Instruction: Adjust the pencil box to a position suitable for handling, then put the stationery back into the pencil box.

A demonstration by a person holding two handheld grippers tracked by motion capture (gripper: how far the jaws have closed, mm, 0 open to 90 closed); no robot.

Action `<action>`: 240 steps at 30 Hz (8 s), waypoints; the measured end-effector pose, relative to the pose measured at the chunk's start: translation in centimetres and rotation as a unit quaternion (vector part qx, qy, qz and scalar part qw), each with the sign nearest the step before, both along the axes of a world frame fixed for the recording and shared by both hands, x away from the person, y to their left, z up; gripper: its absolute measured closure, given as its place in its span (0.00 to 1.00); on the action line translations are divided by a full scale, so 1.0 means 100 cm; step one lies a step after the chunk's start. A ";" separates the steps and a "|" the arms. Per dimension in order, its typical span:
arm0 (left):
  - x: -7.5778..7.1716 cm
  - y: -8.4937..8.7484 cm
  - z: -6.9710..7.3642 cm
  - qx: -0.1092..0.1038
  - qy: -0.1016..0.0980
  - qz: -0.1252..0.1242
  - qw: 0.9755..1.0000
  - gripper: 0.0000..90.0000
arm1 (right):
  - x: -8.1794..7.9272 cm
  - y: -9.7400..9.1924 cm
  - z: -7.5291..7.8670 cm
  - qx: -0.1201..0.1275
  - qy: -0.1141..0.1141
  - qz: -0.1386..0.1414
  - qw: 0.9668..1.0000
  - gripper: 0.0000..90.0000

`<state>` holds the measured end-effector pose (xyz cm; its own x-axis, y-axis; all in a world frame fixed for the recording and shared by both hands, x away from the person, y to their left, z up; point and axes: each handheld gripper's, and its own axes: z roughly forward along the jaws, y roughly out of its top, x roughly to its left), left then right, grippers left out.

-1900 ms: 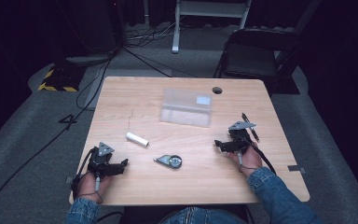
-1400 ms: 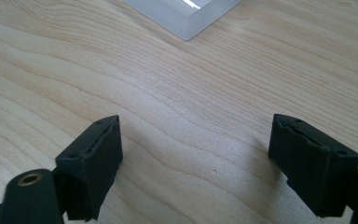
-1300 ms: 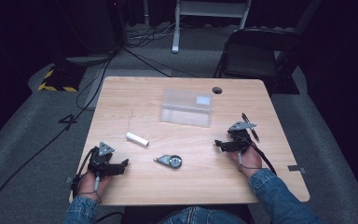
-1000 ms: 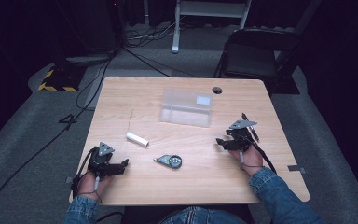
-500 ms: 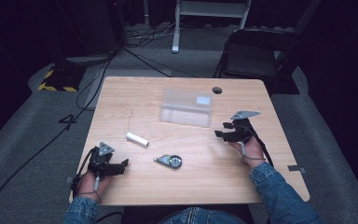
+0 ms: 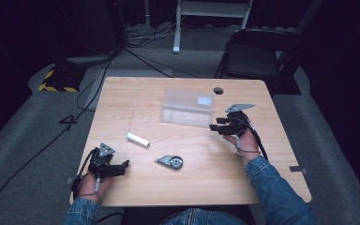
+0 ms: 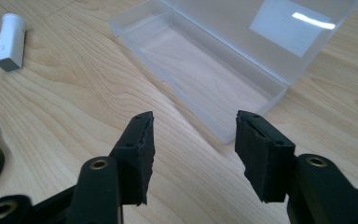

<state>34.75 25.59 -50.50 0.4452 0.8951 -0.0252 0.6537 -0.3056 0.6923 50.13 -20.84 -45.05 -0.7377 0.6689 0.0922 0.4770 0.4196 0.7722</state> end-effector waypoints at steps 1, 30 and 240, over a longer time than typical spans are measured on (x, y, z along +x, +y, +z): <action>0.000 0.000 0.000 0.000 -0.001 0.001 1.000 0.17 | 0.001 0.002 0.000 0.000 -0.001 0.001 1.000 0.54; 0.000 0.000 0.000 0.000 0.000 0.006 1.000 0.16 | 0.044 0.051 -0.025 -0.099 0.022 0.054 0.993 0.82; 0.000 -0.002 0.000 0.003 0.000 0.005 1.000 0.13 | -0.016 -0.135 -0.029 -0.122 0.070 -0.210 0.967 0.89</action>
